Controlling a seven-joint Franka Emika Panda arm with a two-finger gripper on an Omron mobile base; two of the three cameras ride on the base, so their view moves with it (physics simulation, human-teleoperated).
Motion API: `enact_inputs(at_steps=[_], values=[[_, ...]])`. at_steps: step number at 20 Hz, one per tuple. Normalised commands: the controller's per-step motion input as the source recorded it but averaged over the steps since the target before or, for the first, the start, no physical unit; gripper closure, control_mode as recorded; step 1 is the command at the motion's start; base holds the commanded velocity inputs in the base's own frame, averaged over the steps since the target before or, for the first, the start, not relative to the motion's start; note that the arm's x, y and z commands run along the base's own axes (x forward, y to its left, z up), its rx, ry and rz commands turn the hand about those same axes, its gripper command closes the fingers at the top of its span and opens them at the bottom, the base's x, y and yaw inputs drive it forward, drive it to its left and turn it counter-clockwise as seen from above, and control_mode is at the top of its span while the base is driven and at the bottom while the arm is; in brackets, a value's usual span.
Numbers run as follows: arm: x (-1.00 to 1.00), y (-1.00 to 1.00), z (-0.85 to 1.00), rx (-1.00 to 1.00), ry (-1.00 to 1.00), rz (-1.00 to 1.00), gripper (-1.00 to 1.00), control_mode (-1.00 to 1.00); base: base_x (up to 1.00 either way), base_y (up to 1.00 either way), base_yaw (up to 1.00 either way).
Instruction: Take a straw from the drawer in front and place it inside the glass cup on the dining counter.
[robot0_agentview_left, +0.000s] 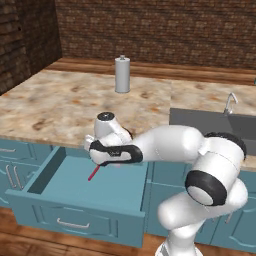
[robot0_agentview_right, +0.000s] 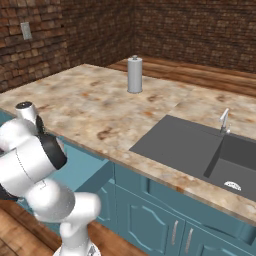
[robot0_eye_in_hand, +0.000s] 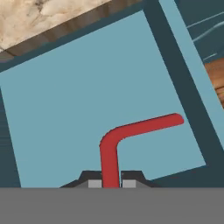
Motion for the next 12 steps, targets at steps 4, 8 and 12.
enact_inputs(at_steps=[4,8,12], values=[[-0.20,-0.45,0.98,0.00,0.00,0.02,1.00,-1.00,0.00,0.00,0.00],[-0.02,-0.68,0.59,0.00,0.00,0.01,1.00,-1.00,0.00,0.00,0.00],[0.00,-0.79,0.22,0.00,0.00,0.01,1.00,-1.00,0.00,0.00,0.00]])
